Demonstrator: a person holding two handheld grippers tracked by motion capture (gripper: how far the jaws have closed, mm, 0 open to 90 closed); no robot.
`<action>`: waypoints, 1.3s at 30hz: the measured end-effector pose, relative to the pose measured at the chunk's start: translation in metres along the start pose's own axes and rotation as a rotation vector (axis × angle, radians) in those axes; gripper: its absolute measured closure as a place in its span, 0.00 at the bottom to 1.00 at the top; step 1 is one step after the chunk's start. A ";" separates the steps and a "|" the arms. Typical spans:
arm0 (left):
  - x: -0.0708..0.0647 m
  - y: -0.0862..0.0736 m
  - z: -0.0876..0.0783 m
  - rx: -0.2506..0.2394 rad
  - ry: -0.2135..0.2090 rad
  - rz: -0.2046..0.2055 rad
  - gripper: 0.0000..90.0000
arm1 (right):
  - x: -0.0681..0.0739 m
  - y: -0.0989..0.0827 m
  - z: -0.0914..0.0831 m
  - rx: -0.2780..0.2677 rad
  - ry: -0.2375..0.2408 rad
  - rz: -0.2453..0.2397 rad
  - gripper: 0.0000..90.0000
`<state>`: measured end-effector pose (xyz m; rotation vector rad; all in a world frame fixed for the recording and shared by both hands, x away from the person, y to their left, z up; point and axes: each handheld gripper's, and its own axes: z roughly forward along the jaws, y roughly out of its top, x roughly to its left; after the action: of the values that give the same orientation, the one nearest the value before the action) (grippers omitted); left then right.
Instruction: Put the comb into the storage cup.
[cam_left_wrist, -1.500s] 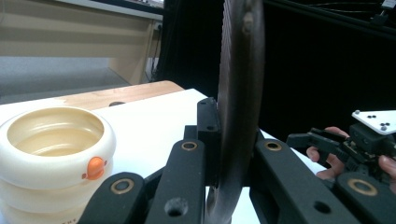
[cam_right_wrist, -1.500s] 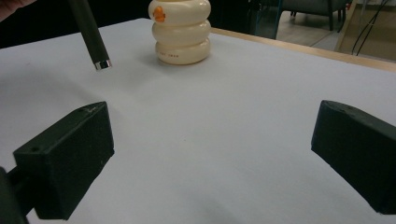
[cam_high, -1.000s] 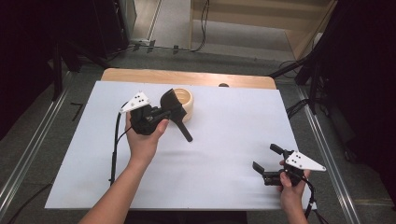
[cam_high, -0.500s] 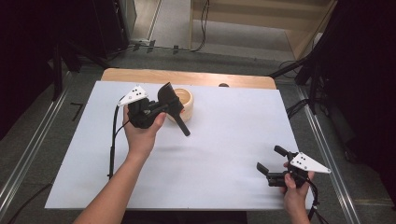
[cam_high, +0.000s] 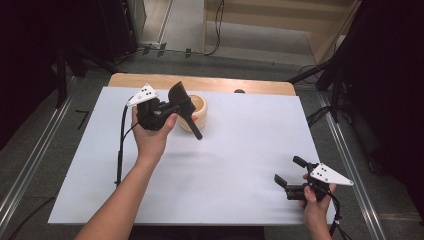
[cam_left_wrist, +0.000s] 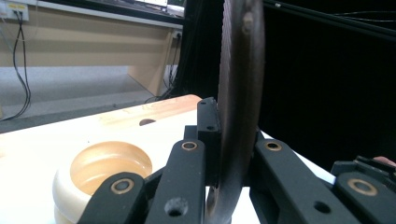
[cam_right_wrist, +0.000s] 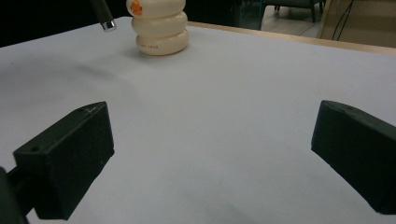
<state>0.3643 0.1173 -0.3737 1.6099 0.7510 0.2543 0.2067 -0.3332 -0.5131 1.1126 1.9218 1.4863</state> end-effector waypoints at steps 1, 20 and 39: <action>0.001 0.002 0.001 -0.002 0.001 -0.001 0.96 | 0.000 0.000 0.000 0.001 -0.001 -0.001 0.00; 0.010 0.018 0.008 -0.026 0.005 0.008 0.96 | 0.001 -0.001 0.002 0.002 -0.006 -0.018 0.00; 0.020 0.030 0.017 -0.039 0.025 -0.008 0.96 | 0.002 -0.001 0.003 0.001 -0.005 -0.020 0.00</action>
<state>0.3985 0.1155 -0.3537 1.5692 0.7669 0.2817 0.2079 -0.3303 -0.5152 1.0938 1.9253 1.4704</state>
